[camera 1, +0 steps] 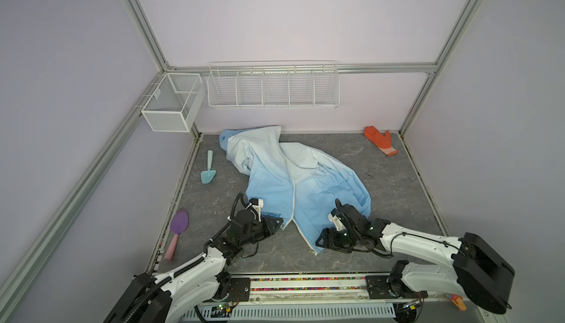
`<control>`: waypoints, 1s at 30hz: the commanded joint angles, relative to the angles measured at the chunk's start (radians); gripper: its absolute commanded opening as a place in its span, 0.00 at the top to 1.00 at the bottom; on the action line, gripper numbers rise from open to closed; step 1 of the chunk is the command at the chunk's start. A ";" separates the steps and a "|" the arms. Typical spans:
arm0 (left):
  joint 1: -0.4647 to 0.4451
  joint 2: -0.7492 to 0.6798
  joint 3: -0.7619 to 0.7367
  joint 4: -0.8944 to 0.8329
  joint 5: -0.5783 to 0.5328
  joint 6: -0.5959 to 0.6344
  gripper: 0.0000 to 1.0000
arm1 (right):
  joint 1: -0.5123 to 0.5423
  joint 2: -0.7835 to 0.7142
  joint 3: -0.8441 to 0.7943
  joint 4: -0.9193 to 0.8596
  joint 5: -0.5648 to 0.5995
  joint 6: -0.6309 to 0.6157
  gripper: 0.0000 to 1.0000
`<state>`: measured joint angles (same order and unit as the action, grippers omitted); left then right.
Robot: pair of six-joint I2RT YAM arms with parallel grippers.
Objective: Zip up the jacket
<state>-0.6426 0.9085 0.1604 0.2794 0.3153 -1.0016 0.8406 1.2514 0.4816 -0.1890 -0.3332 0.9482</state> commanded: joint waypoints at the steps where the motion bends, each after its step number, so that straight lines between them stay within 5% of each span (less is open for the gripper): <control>1: -0.004 -0.075 0.029 -0.119 -0.092 0.000 1.00 | 0.008 0.094 -0.015 0.070 0.060 0.046 0.26; 8: 0.003 -0.175 0.087 -0.299 -0.234 -0.003 1.00 | 0.013 0.260 0.067 0.188 0.039 0.051 0.53; 15: 0.046 -0.077 0.111 -0.402 -0.301 -0.019 1.00 | 0.013 0.370 0.194 0.212 -0.007 0.050 0.81; 21: 0.119 -0.095 0.110 -0.407 -0.270 -0.022 1.00 | -0.008 0.404 0.274 0.223 -0.039 0.058 0.93; 30: 0.141 -0.191 0.110 -0.401 -0.288 -0.045 1.00 | -0.122 0.273 0.296 0.241 -0.086 0.098 0.94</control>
<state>-0.5087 0.7349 0.2440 -0.1200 0.0521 -1.0214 0.7460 1.6009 0.7574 0.0254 -0.4145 1.0103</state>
